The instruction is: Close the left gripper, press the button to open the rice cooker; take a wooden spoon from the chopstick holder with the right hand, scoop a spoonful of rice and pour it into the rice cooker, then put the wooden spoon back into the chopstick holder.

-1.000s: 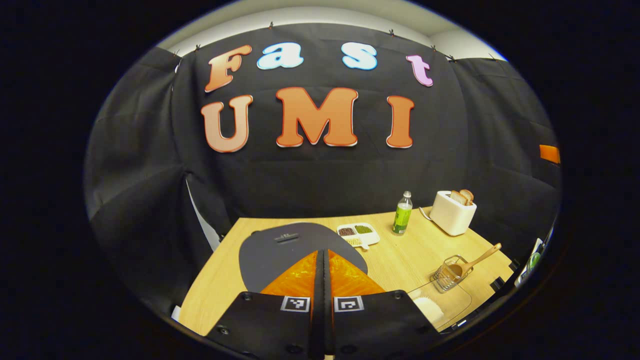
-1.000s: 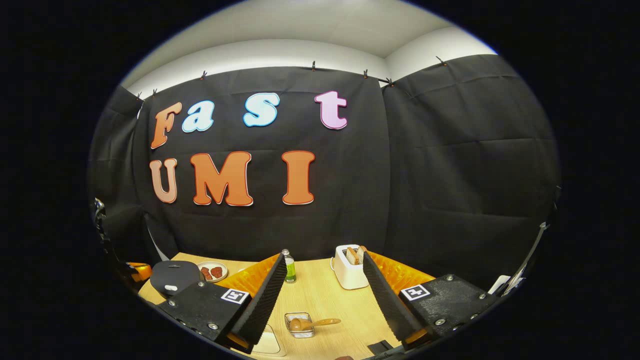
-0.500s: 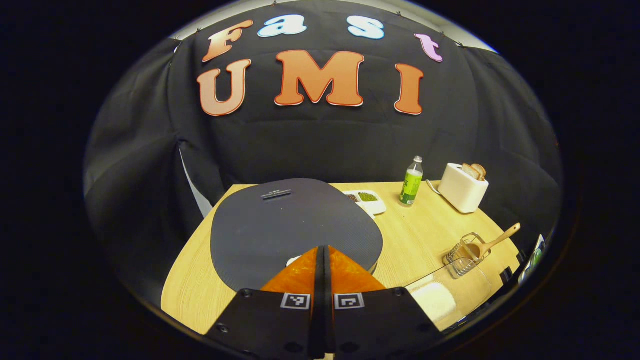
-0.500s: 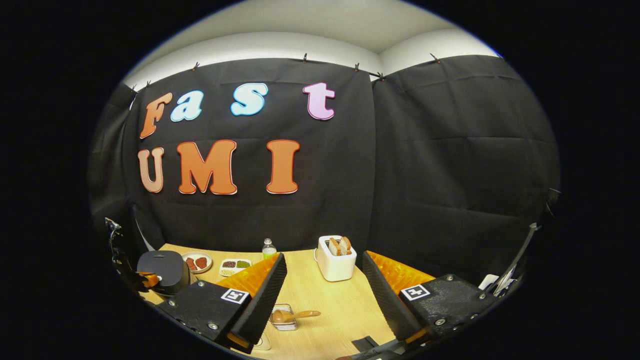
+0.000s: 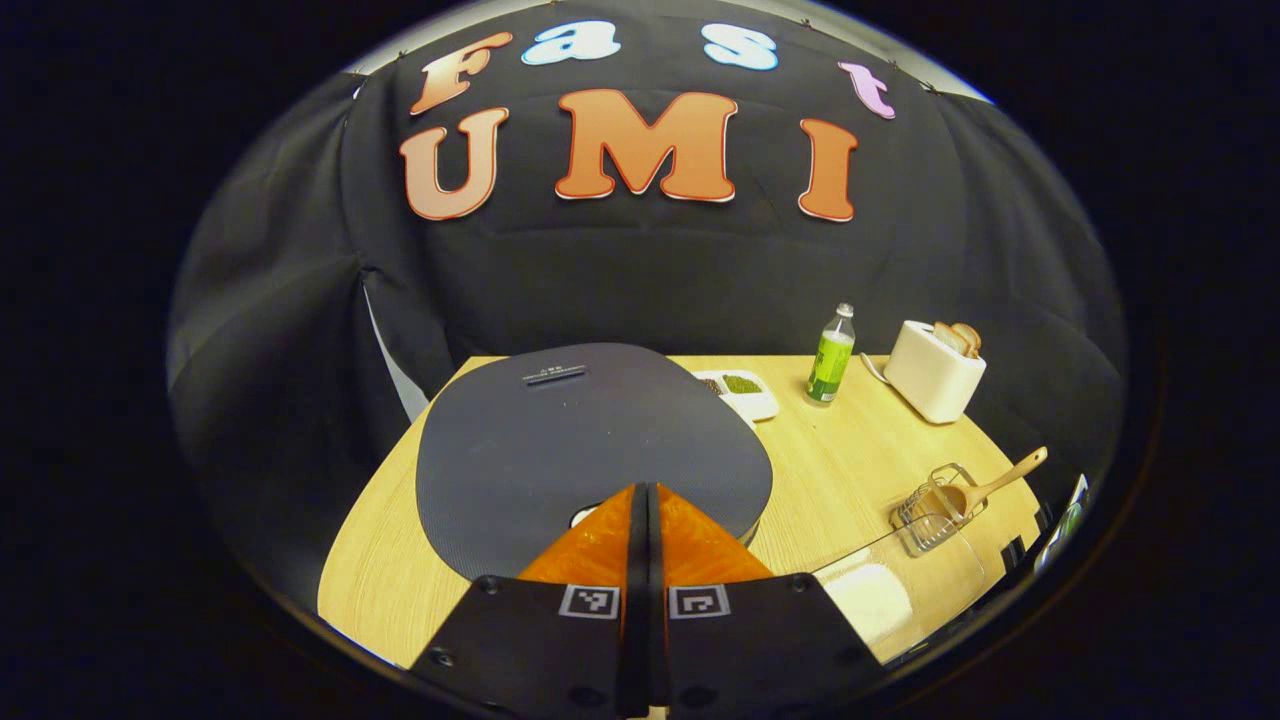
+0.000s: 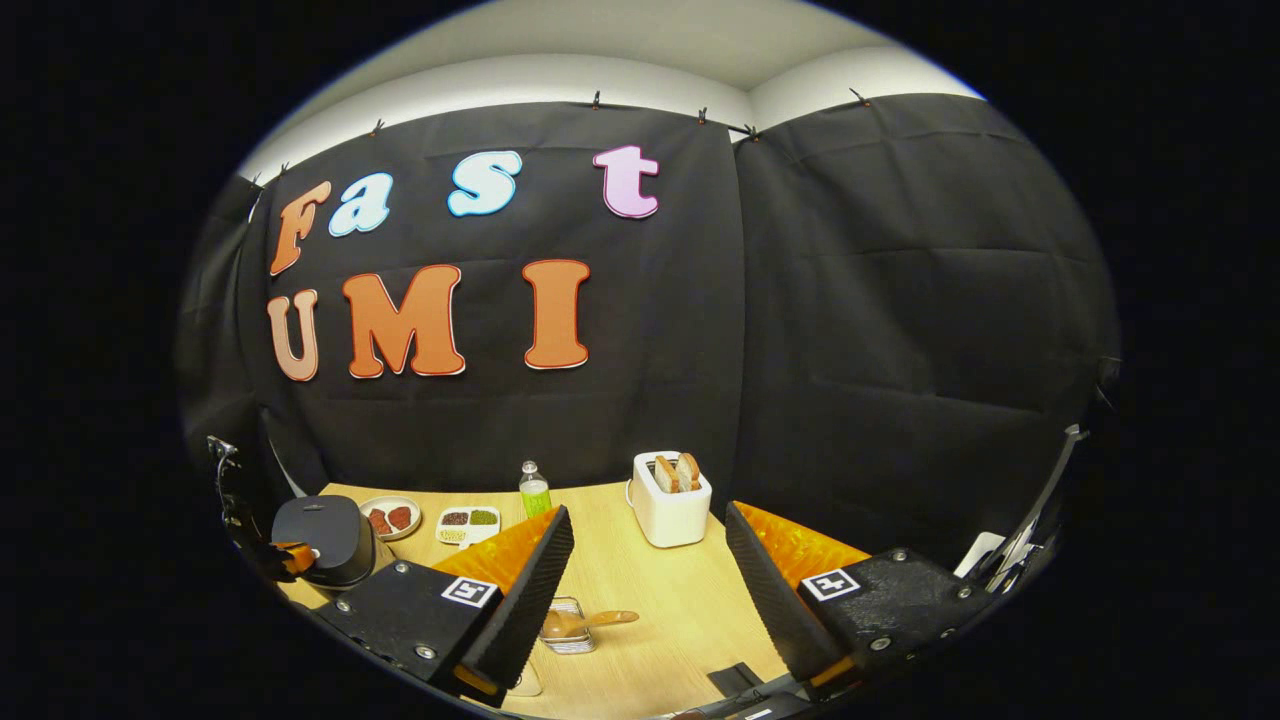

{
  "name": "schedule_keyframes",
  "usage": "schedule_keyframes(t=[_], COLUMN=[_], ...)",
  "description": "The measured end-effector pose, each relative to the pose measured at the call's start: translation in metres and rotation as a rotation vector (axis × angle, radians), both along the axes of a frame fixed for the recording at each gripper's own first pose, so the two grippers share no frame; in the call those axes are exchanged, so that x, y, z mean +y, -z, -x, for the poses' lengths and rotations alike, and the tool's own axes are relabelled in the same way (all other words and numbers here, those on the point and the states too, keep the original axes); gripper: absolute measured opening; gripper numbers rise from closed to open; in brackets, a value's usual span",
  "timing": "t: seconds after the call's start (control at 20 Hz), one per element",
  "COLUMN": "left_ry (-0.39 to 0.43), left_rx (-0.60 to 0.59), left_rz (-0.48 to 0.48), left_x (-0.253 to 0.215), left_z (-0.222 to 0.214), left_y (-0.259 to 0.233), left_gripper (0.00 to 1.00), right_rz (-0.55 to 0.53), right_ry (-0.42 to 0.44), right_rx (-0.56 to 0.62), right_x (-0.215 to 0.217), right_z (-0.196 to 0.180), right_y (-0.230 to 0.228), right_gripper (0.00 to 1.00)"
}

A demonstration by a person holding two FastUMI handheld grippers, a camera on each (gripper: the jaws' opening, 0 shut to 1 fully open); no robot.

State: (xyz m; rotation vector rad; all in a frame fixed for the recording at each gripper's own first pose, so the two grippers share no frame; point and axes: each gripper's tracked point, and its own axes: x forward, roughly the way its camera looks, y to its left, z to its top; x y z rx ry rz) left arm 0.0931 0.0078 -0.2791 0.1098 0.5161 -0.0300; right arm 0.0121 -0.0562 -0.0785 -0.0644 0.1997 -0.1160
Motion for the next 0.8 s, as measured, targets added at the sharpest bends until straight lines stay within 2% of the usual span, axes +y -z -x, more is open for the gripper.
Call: schedule_keyframes(t=[0.2, 0.25, 0.4, 0.7, 0.8], left_ry=[0.007, 0.014, 0.015, 0.001, -0.018], left_rx=[-0.019, -0.029, 0.002, -0.274, -0.321], left_rz=[0.008, 0.004, -0.021, -0.017, 0.012], left_x=[-0.001, -0.001, -0.001, 0.002, 0.007], left_z=[0.0, 0.0, 0.003, -0.007, -0.001], left_y=[-0.002, -0.004, -0.013, -0.141, -0.169], left_gripper=[0.05, 0.07, 0.04, 0.04, 0.04], right_rz=[-0.022, -0.024, -0.045, -0.115, -0.133], right_ry=[-0.016, -0.022, -0.041, -0.051, -0.052], right_rx=[-0.014, -0.025, -0.061, -0.09, -0.1], right_x=[0.004, 0.005, 0.008, 0.004, 0.003], right_z=[0.0, 0.001, -0.001, -0.003, -0.004], right_y=[-0.003, -0.005, -0.014, -0.01, -0.008], right_gripper=[0.95, 0.95, 0.95, 0.95, 0.95])
